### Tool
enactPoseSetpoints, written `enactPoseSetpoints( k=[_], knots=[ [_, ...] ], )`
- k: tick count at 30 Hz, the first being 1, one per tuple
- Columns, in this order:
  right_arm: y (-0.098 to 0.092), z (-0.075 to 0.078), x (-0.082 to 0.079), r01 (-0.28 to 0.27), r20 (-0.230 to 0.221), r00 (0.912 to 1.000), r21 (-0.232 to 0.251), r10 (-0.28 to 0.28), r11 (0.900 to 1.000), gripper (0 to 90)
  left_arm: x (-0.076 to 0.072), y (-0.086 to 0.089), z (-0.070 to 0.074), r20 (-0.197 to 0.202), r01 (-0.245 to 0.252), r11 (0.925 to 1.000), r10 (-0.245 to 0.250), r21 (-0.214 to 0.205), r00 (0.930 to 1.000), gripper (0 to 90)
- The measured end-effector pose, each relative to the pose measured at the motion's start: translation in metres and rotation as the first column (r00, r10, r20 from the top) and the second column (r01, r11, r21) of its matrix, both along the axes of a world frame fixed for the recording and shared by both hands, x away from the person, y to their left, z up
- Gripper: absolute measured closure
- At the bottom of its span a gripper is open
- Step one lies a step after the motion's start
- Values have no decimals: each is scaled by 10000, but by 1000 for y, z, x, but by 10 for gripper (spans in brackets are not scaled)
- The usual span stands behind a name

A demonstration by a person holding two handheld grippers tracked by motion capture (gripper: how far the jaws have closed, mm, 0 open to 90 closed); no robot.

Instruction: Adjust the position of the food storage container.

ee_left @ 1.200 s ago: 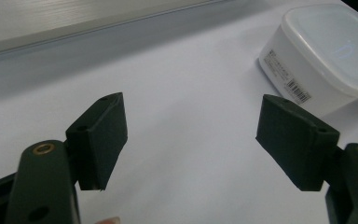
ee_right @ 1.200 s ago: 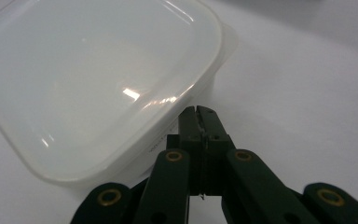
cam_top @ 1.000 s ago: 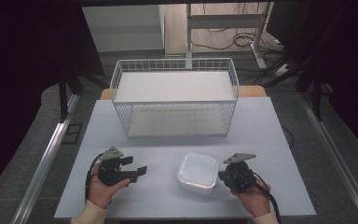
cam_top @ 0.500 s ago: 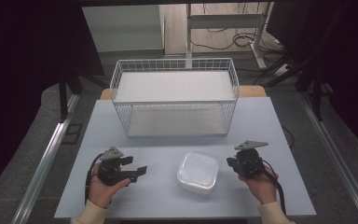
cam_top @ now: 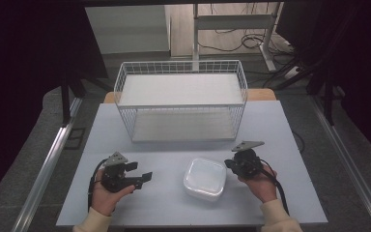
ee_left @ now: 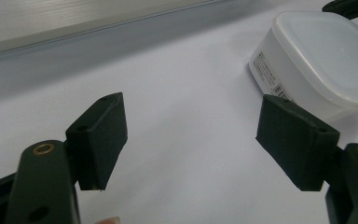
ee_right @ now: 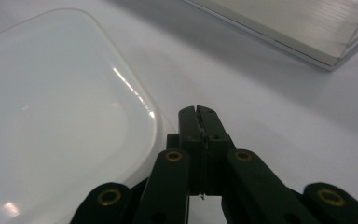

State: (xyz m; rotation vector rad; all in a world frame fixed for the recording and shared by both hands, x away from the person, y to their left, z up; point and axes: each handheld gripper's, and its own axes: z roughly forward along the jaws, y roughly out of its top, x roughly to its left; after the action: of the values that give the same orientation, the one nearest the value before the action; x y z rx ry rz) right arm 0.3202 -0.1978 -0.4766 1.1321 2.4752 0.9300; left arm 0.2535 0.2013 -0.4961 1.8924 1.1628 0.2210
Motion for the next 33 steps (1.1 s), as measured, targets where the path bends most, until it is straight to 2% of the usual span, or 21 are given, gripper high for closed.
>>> enactPoseSetpoints(
  k=[6, 17, 27, 33],
  knots=[
    [2, 0, -7, -113, 89, 9999, -299, 116, 9995, 897, 0, 2, 1, 16, -34, 10000, 34, -38, 10000, 237],
    [12, 0, -30, -452, -125, 9989, -490, 446, 9978, 897, -1, 2, 2, 52, -10, 10000, 10, -20, 10000, 237],
    [29, -1, -50, -1212, -322, 9923, -403, 1199, 9918, 897, -1, 4, 2, 62, -13, 10000, 14, -74, 10000, 237],
    [35, -2, -56, -1371, -492, 9895, -217, 1360, 9903, 897, 0, 5, 2, 40, -35, 9999, 35, -108, 10000, 237]
  ],
)
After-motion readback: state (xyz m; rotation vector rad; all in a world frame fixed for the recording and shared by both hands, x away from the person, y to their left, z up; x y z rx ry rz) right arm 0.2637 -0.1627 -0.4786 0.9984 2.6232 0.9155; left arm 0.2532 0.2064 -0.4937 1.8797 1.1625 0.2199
